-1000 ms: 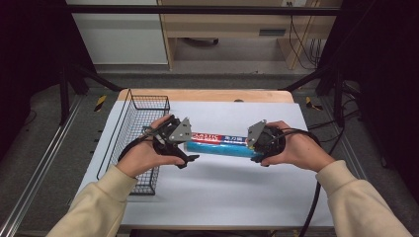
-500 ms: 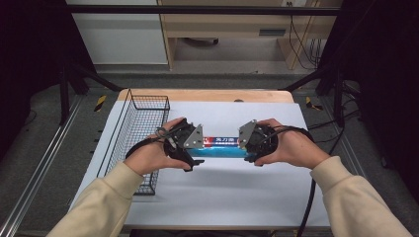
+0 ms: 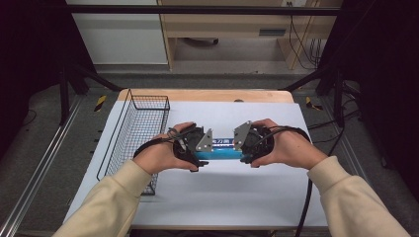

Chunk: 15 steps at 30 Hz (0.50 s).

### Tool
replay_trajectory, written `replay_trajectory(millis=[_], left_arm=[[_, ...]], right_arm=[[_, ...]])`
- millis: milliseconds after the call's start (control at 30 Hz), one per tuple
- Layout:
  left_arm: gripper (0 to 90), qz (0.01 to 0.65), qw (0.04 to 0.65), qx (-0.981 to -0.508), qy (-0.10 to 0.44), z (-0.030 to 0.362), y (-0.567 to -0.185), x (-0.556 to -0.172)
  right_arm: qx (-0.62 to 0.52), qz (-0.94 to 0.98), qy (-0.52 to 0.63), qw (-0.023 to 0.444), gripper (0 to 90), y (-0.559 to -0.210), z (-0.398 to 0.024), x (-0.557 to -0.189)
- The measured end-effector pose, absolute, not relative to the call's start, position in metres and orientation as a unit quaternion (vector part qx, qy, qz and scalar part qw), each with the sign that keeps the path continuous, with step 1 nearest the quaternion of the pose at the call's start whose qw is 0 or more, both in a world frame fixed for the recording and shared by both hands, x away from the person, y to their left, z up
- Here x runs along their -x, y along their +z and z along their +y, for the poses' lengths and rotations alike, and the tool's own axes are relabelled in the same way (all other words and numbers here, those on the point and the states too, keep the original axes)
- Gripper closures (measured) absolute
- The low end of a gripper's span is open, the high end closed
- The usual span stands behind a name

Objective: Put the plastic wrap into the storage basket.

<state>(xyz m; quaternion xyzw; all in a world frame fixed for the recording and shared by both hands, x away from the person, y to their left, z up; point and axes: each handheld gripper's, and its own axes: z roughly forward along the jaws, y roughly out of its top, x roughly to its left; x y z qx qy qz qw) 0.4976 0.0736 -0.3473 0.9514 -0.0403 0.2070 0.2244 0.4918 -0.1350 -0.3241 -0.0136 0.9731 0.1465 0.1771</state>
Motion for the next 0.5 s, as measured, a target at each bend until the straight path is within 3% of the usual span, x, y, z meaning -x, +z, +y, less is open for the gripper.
replay_trajectory(millis=[300, 500], left_arm=[[30.3, -0.047, 0.214, -0.953, 0.211, 0.0715, -0.3485, -0.4988], [31.0, -0.049, 0.2, -0.954, 0.217, 0.0681, -0.349, -0.501]], right_arm=[[0.012, 0.972, 0.147, 0.181, 32.5, -0.324, -0.1345, -0.4925], [0.012, 0.972, 0.144, 0.186, 32.5, -0.325, -0.1345, -0.4944]])
